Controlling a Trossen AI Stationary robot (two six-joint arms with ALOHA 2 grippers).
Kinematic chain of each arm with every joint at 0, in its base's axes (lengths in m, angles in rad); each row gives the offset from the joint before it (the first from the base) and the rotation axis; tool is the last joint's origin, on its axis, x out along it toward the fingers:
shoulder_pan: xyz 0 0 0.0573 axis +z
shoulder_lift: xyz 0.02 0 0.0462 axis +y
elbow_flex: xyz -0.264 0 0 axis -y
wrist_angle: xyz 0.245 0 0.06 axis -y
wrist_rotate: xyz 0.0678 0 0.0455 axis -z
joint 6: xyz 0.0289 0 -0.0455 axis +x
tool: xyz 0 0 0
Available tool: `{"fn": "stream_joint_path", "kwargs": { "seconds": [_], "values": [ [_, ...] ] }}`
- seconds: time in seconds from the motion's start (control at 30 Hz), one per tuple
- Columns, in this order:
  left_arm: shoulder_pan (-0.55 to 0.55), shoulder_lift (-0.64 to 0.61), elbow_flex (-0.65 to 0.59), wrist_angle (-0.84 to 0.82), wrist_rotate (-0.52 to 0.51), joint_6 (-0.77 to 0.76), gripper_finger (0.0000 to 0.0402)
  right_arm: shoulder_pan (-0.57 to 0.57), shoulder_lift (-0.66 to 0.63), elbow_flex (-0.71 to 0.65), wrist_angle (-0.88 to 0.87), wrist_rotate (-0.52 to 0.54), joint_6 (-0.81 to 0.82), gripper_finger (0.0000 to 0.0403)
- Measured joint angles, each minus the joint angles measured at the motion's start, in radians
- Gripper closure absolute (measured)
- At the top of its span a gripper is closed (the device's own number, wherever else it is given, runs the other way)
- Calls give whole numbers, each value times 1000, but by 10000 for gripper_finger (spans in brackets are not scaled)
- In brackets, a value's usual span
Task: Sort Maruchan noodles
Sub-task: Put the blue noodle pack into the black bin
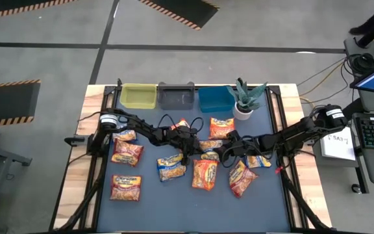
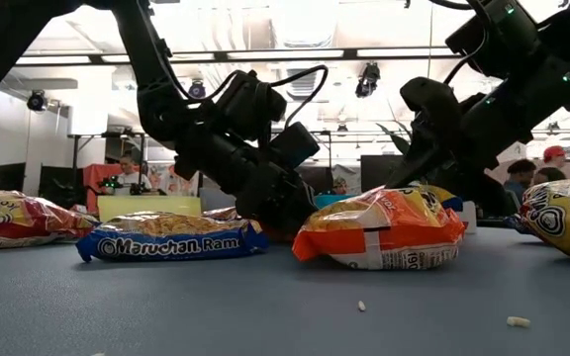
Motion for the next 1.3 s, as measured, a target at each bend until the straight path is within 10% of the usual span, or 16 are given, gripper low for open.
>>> {"fn": "stream_joint_path", "kwargs": {
  "seconds": [0.6,1.3],
  "values": [
    [0,-79,-26,-58,0,21,402,0,-21,0,-3,3,-65,328],
    [2,-509,-35,-484,0,185,402,0,-154,6,45,57,-258,369]
  ]
}}
